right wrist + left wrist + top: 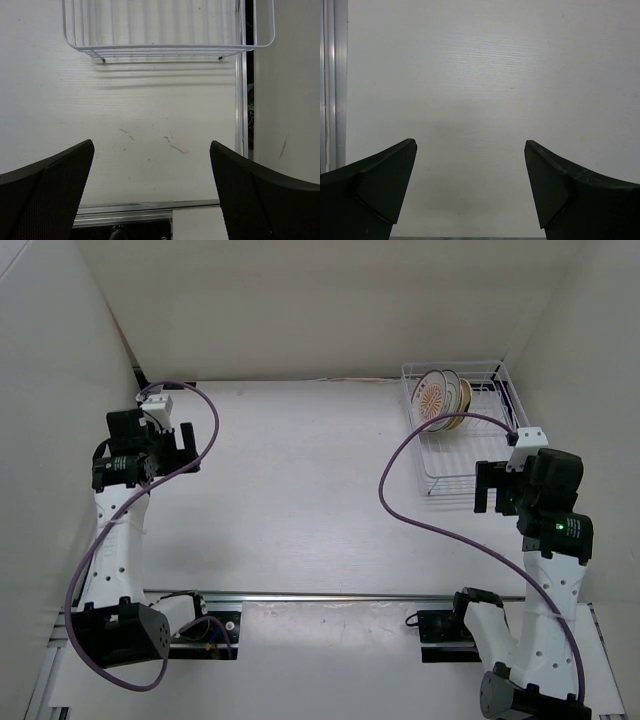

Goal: Unload the plates from the dish rack

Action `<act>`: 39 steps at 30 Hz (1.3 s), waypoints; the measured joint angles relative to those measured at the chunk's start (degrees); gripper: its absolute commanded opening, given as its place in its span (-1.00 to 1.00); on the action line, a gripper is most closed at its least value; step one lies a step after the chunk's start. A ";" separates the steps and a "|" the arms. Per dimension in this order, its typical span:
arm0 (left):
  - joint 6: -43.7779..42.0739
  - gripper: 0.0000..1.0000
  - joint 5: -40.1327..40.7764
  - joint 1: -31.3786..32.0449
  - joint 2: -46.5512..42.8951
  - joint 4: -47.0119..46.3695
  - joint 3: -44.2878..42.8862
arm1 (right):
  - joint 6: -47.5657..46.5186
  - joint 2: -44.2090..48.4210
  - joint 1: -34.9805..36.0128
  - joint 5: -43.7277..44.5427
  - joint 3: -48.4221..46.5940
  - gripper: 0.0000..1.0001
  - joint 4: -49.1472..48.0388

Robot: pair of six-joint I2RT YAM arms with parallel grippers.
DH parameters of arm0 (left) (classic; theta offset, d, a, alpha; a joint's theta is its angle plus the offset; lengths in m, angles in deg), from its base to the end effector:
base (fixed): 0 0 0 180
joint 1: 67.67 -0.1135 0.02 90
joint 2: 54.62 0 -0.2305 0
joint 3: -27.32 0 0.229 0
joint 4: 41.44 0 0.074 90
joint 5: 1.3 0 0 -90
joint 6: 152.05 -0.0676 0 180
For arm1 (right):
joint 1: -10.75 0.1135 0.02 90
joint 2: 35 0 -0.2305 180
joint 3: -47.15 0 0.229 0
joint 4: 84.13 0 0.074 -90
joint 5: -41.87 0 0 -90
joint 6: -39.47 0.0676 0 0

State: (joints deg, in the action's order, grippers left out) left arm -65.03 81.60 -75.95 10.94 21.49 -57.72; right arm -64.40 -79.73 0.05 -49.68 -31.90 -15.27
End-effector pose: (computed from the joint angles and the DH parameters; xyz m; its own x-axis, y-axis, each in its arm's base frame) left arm 0.2416 0.0267 0.3027 -0.6824 -0.0472 -0.7294 -0.0187 0.9987 -0.0471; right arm 0.1595 -0.0283 0.3246 -0.5801 -0.1343 -0.8034 0.0254 0.9829 -0.1826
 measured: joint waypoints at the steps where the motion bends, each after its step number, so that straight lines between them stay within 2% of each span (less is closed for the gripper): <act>1: -0.02 1.00 -1.03 -0.55 -0.02 0.20 0.02 | 0.00 0.00 0.00 0.07 0.00 1.00 0.00; 7: -0.15 1.00 -4.33 -1.68 -0.04 0.70 0.76 | 0.31 -1.18 0.00 0.24 -0.28 1.00 0.07; 11: -1.14 1.00 -5.99 -1.68 -0.07 1.38 0.76 | 2.67 -6.05 0.02 3.80 -3.48 1.00 -0.76; 16: -2.01 1.00 -6.45 -1.68 -0.07 1.81 0.76 | 7.76 -19.50 0.00 9.44 -16.59 1.00 -4.42; 21: -2.23 1.00 -6.86 -1.68 -0.07 1.79 0.76 | 9.79 -30.97 0.07 5.57 -30.80 1.00 -7.30; 25: -2.36 1.00 -7.02 -1.68 -0.07 1.70 0.76 | 10.34 -39.80 1.16 1.55 -39.47 0.86 -8.09; 26: -2.36 1.00 -7.02 -1.68 -0.07 1.64 0.79 | 10.27 -41.77 1.73 0.98 -40.54 0.71 -8.28; 28: -2.38 1.00 -6.91 -1.68 -0.11 1.57 0.81 | 9.90 -45.42 3.15 0.20 -42.18 0.58 -8.28; 39: -3.02 1.00 -4.85 -1.68 1.46 1.84 -0.28 | 7.65 -63.80 7.08 -1.44 -53.29 0.52 -7.69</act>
State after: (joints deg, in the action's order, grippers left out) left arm -68.05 76.75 -77.63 12.41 23.33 -58.00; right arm -56.75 -143.53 7.14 -51.12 -85.18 -22.97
